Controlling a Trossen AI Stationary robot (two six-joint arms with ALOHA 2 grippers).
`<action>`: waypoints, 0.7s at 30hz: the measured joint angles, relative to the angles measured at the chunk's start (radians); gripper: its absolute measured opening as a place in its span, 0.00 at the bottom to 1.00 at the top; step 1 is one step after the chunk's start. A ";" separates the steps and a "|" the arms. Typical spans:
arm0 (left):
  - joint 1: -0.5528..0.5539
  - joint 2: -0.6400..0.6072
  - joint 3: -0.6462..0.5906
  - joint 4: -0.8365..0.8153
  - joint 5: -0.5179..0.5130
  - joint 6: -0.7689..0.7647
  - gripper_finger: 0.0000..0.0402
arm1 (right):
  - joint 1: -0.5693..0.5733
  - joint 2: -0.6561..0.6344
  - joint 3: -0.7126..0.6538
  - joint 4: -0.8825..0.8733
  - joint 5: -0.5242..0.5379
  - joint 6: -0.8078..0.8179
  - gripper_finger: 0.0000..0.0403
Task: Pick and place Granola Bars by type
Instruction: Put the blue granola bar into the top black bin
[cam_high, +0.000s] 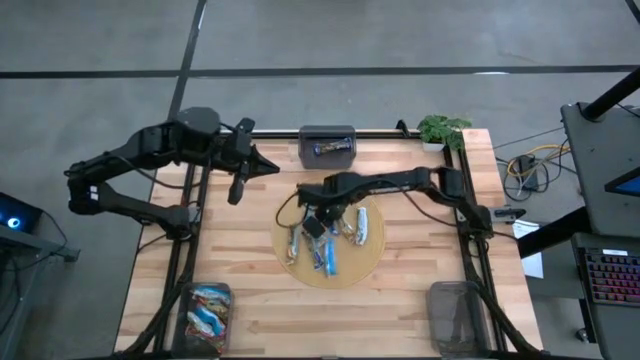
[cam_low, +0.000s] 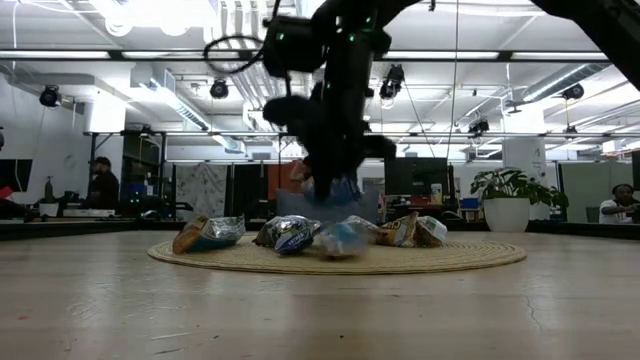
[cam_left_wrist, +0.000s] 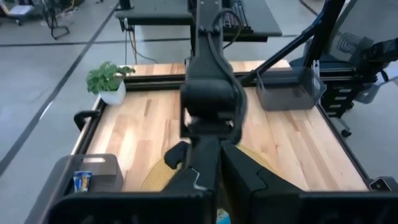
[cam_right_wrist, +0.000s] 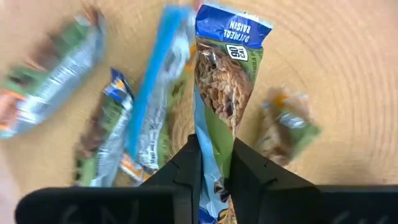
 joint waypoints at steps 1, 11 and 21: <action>0.000 -0.003 0.001 0.000 0.000 0.000 0.00 | -0.008 -0.019 0.001 -0.002 0.000 -0.009 0.13; 0.000 -0.020 0.005 -0.002 0.000 0.015 0.00 | -0.170 -0.197 0.003 0.004 0.095 -0.102 0.11; 0.000 -0.020 0.005 -0.002 0.000 0.019 0.00 | -0.382 -0.251 0.003 0.088 0.114 -0.170 0.11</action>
